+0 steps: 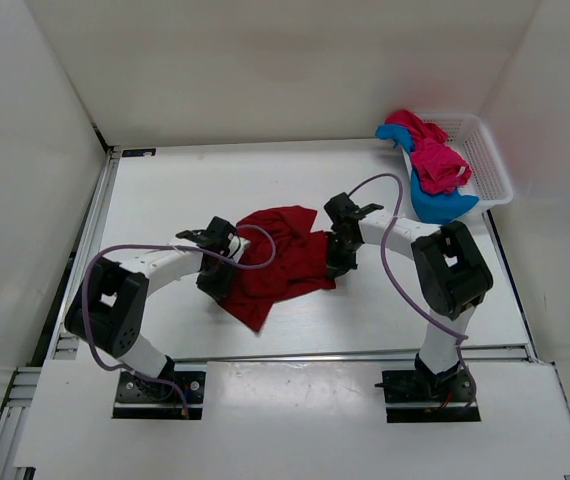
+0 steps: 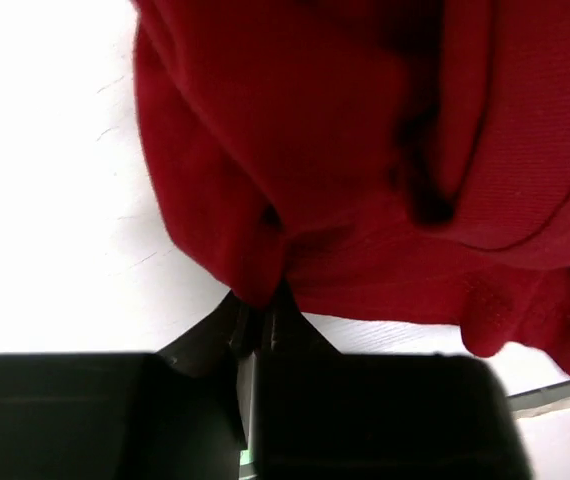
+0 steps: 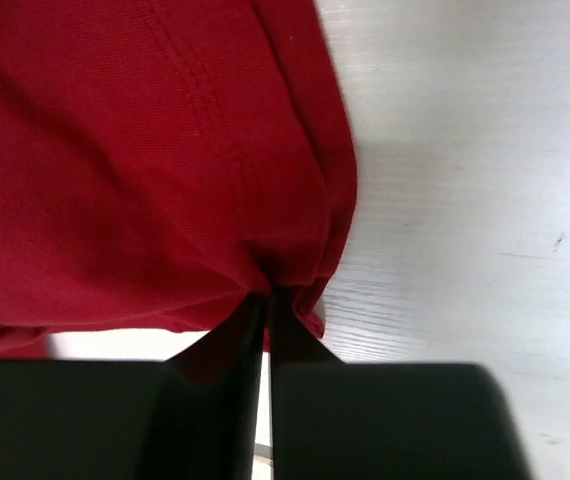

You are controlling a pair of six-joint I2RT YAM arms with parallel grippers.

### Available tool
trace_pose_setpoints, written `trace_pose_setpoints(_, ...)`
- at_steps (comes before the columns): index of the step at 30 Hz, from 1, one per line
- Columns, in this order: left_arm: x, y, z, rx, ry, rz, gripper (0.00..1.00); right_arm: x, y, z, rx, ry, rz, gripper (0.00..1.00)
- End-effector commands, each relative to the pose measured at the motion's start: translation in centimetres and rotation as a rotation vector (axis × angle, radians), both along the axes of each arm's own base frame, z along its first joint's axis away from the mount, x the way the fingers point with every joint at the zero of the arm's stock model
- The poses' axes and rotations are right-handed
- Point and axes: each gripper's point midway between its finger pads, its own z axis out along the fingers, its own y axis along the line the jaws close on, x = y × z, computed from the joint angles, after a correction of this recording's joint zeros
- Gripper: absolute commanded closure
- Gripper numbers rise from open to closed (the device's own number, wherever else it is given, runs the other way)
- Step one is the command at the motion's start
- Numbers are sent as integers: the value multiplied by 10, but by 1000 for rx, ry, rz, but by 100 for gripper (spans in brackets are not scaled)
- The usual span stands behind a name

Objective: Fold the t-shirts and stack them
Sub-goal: Flatten out the tshirt

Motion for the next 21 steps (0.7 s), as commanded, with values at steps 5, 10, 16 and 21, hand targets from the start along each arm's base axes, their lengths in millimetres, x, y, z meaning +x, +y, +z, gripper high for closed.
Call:
trace_pose_setpoints(5, 24, 29, 37, 108, -216, 61, 89, 24, -19, 94, 141, -216, -93, 100)
trace_pose_setpoints(10, 49, 71, 119, 167, -438, 216, 89, 34, -63, 205, 177, -530, -178, 100)
trace_pose_setpoints(16, 39, 80, 204, 65, -584, 270, 89, 4, -115, 348, 210, -971, -283, 100)
trace_pose_setpoints(21, 14, 70, 249, -46, -625, 228, 89, -43, -149, 441, 260, -1250, -334, 100)
